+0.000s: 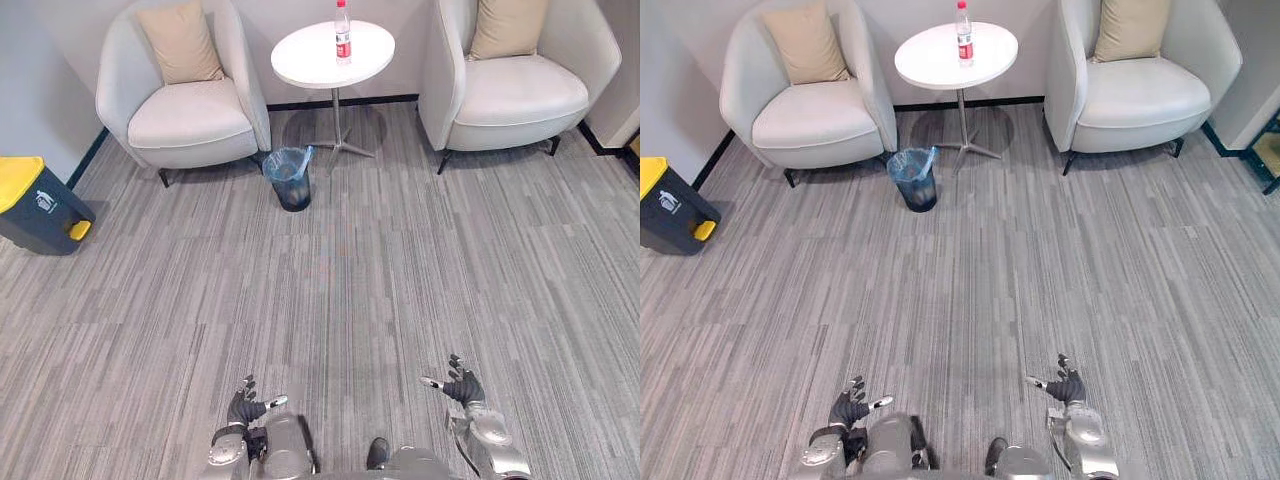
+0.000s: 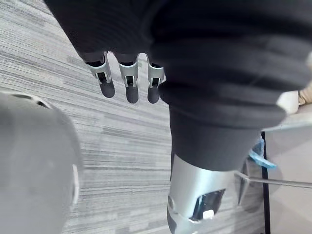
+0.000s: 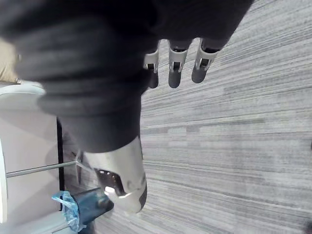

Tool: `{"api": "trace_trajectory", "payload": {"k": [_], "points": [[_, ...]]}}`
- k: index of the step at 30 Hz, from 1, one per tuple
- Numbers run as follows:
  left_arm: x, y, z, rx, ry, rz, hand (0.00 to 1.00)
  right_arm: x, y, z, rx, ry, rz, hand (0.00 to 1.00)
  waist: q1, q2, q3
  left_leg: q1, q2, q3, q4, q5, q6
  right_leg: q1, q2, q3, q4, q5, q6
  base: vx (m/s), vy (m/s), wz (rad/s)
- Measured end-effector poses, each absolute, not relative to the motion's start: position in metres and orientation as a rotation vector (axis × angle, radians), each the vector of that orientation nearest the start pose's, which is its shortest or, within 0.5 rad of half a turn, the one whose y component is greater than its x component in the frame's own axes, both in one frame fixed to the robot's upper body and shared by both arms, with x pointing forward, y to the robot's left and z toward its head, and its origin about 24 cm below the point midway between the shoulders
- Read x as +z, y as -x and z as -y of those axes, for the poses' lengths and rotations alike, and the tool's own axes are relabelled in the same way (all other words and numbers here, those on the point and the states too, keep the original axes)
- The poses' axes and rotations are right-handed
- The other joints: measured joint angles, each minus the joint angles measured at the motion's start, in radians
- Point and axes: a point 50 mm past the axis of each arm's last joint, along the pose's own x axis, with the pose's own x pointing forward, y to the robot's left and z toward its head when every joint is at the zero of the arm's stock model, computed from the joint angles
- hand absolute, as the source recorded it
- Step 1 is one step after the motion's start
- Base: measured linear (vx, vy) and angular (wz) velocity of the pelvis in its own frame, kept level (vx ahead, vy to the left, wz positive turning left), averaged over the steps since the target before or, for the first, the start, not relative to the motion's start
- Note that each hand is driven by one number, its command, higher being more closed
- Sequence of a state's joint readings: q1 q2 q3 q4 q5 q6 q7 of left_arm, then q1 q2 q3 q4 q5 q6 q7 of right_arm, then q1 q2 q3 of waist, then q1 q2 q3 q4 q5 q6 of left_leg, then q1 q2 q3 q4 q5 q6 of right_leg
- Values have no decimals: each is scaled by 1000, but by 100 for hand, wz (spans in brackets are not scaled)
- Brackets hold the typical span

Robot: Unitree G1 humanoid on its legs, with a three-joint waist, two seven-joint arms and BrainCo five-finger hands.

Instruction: Gather rubbish on tea table into small bin, then transfer packed bag to large trash can.

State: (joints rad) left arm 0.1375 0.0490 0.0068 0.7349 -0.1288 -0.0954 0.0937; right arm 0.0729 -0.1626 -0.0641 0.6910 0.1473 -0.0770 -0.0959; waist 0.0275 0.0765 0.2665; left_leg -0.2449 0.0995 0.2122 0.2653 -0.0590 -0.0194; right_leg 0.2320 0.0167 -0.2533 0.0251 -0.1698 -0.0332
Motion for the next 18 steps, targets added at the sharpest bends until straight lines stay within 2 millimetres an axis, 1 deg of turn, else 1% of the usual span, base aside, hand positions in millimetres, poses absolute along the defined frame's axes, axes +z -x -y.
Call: {"api": "trace_trajectory", "payload": {"k": [1, 2, 3, 4, 5, 6, 7, 8, 9, 10, 11, 12, 13, 14, 15, 16, 17, 18], "points": [[-127, -142, -181, 215, 47, -772, 0, -106, -170, 221, -278, 25, -674, 0, 15, -7, -8, 7, -16, -10, 5, 62, 49, 8, -10, 39, 9, -25, 25, 473, 253, -54], [-126, -142, -183, 218, 44, -771, 0, -107, -169, 219, -280, 19, -679, 0, 16, -27, -6, 2, -28, -5, 26, 45, 52, 10, -25, 45, 11, -37, 35, 508, 211, -36], [-125, -147, -184, 218, 45, -759, 0, -108, -168, 217, -281, 13, -688, 0, 18, -63, -11, -11, -45, 14, 77, -15, 66, 9, -61, 53, 35, -67, 56, 431, 139, -18], [-124, -148, -184, 217, 47, -756, 0, -110, -165, 217, -283, 13, -700, 0, 24, -71, -13, -12, -47, 28, 103, -42, 73, 8, -73, 69, 52, -77, 64, 432, 136, -37], [-124, -150, -183, 215, 47, -756, 0, -112, -163, 218, -285, 15, -714, 0, 42, -70, -18, 0, -50, 45, 138, -92, 79, -1, -92, 99, 106, -90, 78, 344, 127, -45], [-125, -150, -182, 215, 48, -760, 0, -114, -161, 218, -283, 17, -723, 0, 43, -67, -23, 18, -51, 59, 141, -113, 80, -17, -98, 121, 160, -98, 91, 427, 179, -59], [-127, -147, -183, 219, 48, -771, 0, -115, -161, 216, -275, 17, -731, 0, 44, -60, -27, 64, -56, 86, 126, -137, 86, -80, -119, 166, 335, -110, 113, 423, 188, -43], [-128, -143, -186, 221, 37, -779, 0, -118, -158, 211, -251, 22, -745, 0, 38, -65, -29, 128, -77, 101, 90, -154, 94, -156, -146, 200, 550, -90, 157, 429, 178, -30], [-128, -143, -186, 221, 32, -781, 0, -119, -156, 209, -241, 22, -755, 0, 35, -68, -30, 159, -87, 103, 74, -161, 97, -190, -160, 210, 648, -72, 193, 511, 155, -7], [-128, -143, -188, 224, 18, -782, 0, -125, -146, 205, -222, 26, -791, 0, 30, -69, -30, 235, -102, 105, 45, -185, 103, -257, -186, 214, 841, -59, 213, 429, 95, 1], [-128, -142, -189, 228, 21, -784, 0, -126, -144, 204, -214, 32, -799, 0, 27, -68, -30, 265, -107, 102, 29, -191, 106, -281, -200, 190, 895, -66, 195, 421, 77, 5], [-128, -141, -189, 234, 28, -788, 0, -127, -141, 204, -207, 38, -807, 0, 14, -65, -29, 307, -108, 98, 1, -195, 104, -323, -223, 142, 949, -84, 156, 317, 38, 6], [-130, -138, -190, 240, 27, -798, 0, -128, -141, 202, -193, 50, -811, 0, 4, -55, -26, 365, -100, 96, -38, -194, 102, -369, -232, 81, 959, -112, 116, 465, 19, 9], [-131, -136, -192, 243, 21, -807, 0, -129, -139, 201, -188, 53, -815, 0, -14, -49, -26, 408, -81, 94, -67, -193, 100, -412, -224, 28, 914, -129, 88, 460, -2, 7], [-132, -134, -193, 245, 20, -814, 0, -129, -139, 201, -188, 55, -816, 0, -16, -44, -24, 428, -73, 95, -78, -193, 100, -430, -220, 8, 876, -130, 87, 460, -55, 5], [-132, -133, -193, 249, 21, -819, 0, -128, -139, 201, -193, 54, -802, 0, -20, -34, -19, 460, -54, 97, -91, -192, 99, -471, -204, -14, 783, -128, 85, 305, -77, 3], [-133, -133, -193, 257, 28, -819, 0, -126, -141, 201, -190, 56, -791, 0, -28, -33, -19, 477, -42, 97, -95, -192, 86, -497, -191, -26, 689, -120, 84, 400, -137, 7], [-133, -132, -195, 271, 30, -820, 0, -126, -142, 200, -185, 63, -783, 0, -32, -36, -20, 495, -28, 95, -102, -193, 61, -513, -171, -33, 588, -92, 74, 428, -170, 13]]}}
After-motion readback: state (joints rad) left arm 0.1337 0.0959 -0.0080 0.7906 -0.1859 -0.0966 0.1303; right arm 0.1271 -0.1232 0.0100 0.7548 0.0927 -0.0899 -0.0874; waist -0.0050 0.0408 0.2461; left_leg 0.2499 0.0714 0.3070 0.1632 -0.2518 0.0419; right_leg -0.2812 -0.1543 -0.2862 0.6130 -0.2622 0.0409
